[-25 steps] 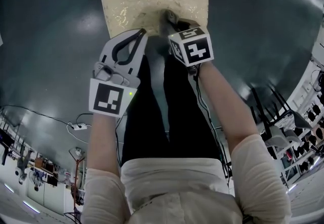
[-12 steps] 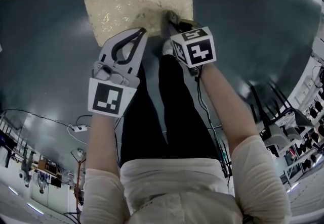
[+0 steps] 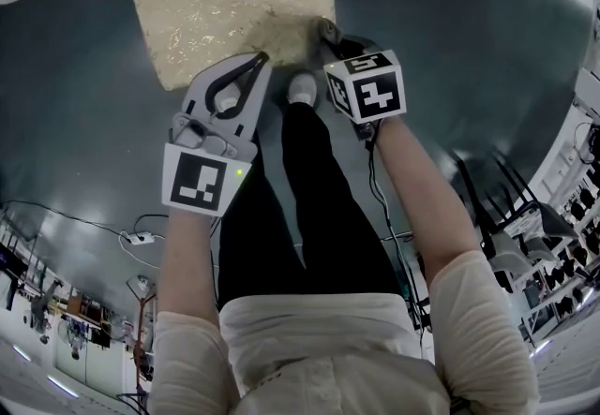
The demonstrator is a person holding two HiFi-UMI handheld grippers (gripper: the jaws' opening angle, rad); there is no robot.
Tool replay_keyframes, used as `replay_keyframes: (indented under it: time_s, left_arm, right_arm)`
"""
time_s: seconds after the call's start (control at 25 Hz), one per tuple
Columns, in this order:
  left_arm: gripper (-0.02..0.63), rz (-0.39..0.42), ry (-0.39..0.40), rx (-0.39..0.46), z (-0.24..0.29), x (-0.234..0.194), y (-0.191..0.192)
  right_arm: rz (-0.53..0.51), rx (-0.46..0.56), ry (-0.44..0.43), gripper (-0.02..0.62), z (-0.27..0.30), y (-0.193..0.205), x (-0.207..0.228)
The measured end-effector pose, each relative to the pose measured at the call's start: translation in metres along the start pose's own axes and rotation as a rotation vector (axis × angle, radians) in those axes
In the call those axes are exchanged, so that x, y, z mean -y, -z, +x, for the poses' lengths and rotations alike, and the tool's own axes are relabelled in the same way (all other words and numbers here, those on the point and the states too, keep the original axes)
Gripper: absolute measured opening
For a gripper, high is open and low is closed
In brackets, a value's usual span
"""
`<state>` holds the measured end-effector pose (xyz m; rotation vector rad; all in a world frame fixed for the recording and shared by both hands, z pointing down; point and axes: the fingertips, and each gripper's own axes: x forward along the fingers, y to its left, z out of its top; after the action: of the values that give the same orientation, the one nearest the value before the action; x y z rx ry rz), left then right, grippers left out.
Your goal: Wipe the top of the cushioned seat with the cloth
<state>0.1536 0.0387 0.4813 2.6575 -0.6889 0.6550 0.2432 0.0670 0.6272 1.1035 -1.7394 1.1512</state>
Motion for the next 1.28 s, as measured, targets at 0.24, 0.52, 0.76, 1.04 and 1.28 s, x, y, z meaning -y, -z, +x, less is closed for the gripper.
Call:
replay_keyframes:
  time_s: [0.24, 0.52, 0.76, 1.04, 1.28]
  left_arm:
    - [0.002, 0.005, 0.002, 0.003, 0.013, 0.012, -0.001]
    - [0.002, 0.014, 0.009, 0.006, 0.011, 0.020, -0.012]
    - [0.002, 0.052, 0.008, 0.058, -0.006, 0.015, -0.048]
    - [0.002, 0.104, -0.006, 0.106, -0.056, 0.003, -0.094]
    - [0.002, 0.109, -0.039, 0.157, -0.108, -0.013, -0.134]
  right_arm:
    - [0.009, -0.037, 0.065, 0.028, 0.002, 0.018, 0.034]
    - [0.018, -0.052, 0.105, 0.028, -0.016, 0.026, 0.053]
    - [0.040, 0.036, 0.092, 0.028, -0.050, 0.001, 0.034]
    - [0.039, 0.166, 0.077, 0.028, -0.099, -0.040, -0.021]
    - [-0.017, 0.323, 0.055, 0.028, -0.155, -0.089, -0.080]
